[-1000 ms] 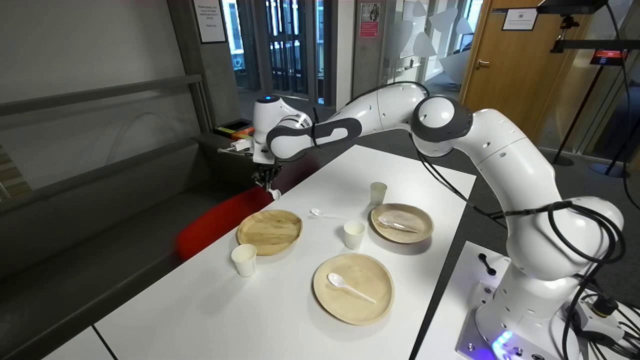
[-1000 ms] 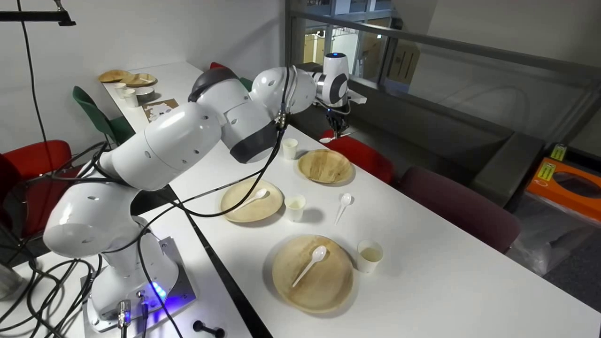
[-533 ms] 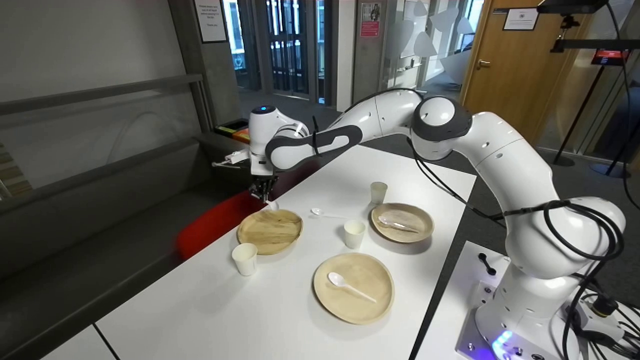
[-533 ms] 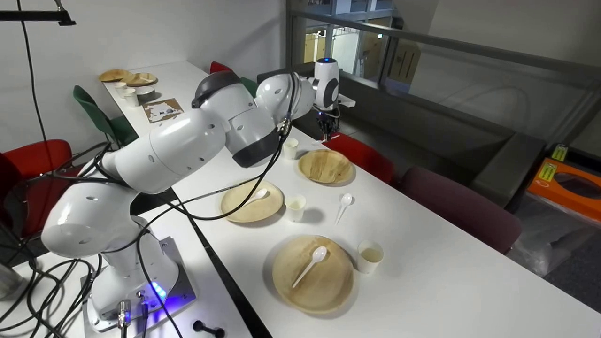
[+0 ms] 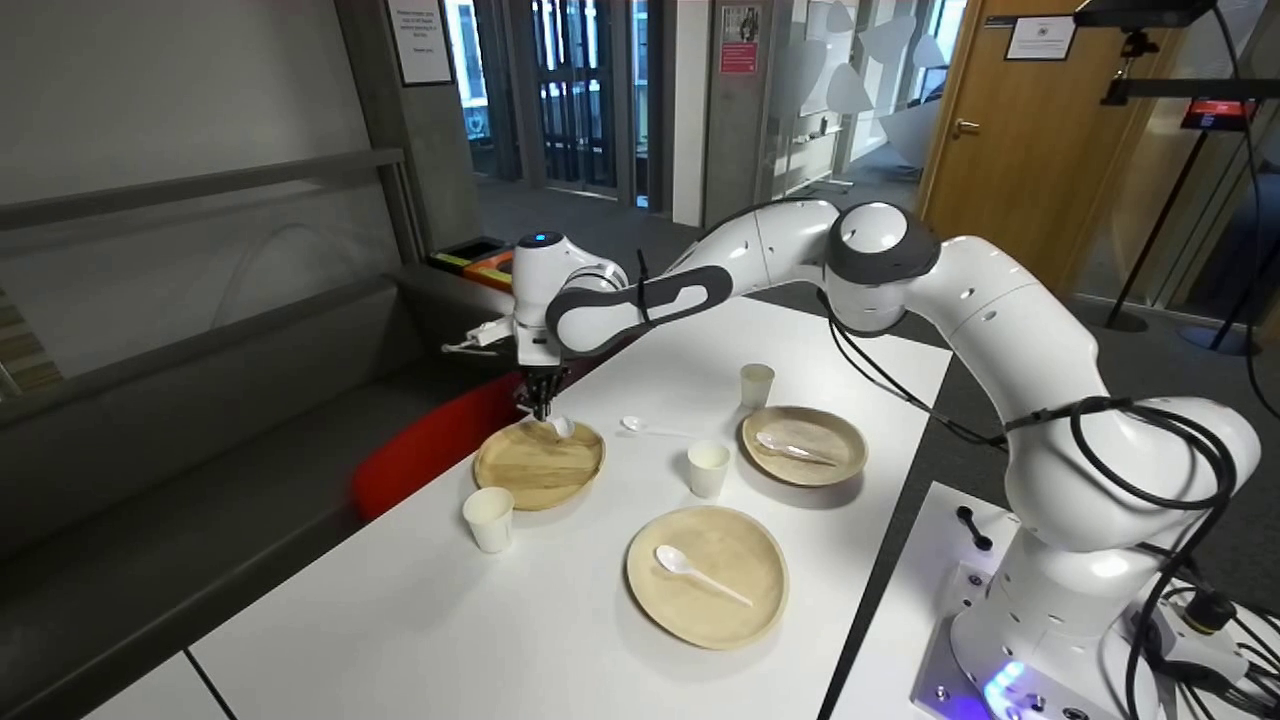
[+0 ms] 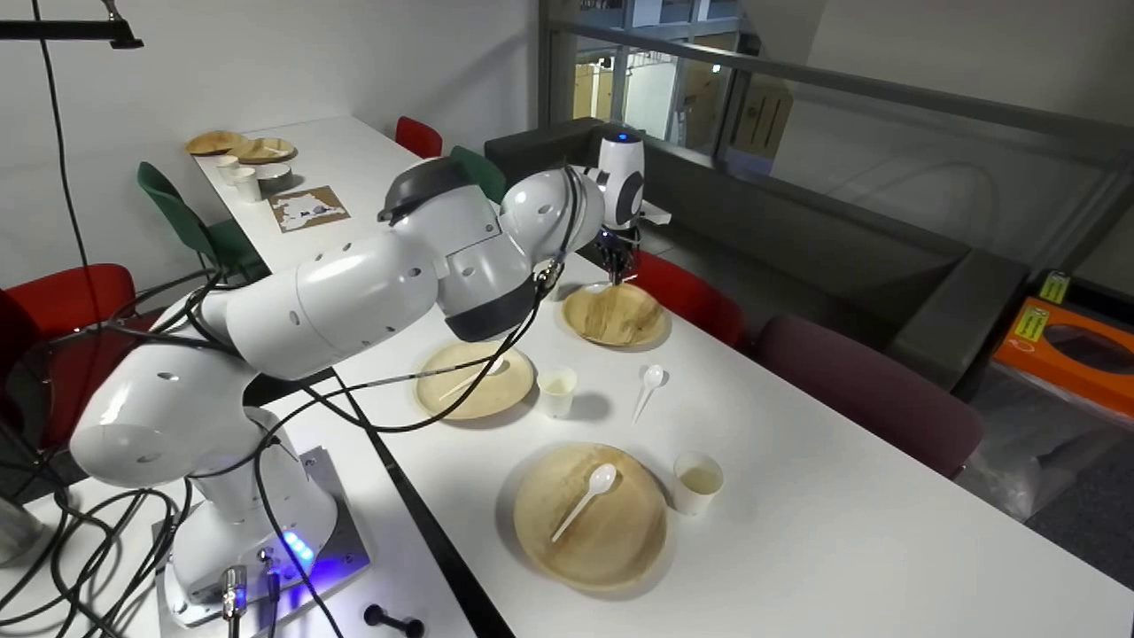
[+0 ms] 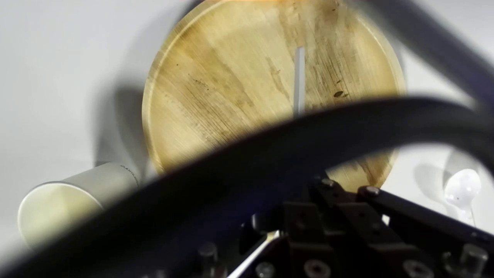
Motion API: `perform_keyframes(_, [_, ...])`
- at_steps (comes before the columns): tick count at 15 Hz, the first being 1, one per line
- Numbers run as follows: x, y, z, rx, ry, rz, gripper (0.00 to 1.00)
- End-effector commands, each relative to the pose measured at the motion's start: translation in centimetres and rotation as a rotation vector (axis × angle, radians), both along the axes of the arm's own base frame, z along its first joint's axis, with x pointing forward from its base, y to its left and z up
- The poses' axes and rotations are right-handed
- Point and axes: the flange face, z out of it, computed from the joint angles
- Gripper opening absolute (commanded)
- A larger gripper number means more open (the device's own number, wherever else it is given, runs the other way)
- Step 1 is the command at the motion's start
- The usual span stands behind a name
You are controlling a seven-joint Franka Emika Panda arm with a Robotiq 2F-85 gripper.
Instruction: Put the spoon on the wooden plate to the left
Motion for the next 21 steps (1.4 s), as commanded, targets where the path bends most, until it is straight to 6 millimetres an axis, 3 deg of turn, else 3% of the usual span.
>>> perform_keyframes(1, [-0.3, 0.8, -0.8, -0.004, 0.029, 0.021, 0.01])
perform_keyframes(6, [-0.4, 1.9, -2.7, -0.002, 0.056, 0.037, 0.01])
perform_keyframes(13, [-0.2, 1.9, -4.8, -0.024, 0.104, 0.031, 0.01])
perform_keyframes(21, [0.0, 2.1, -5.9, -0.032, 0.111, 0.035, 0.01])
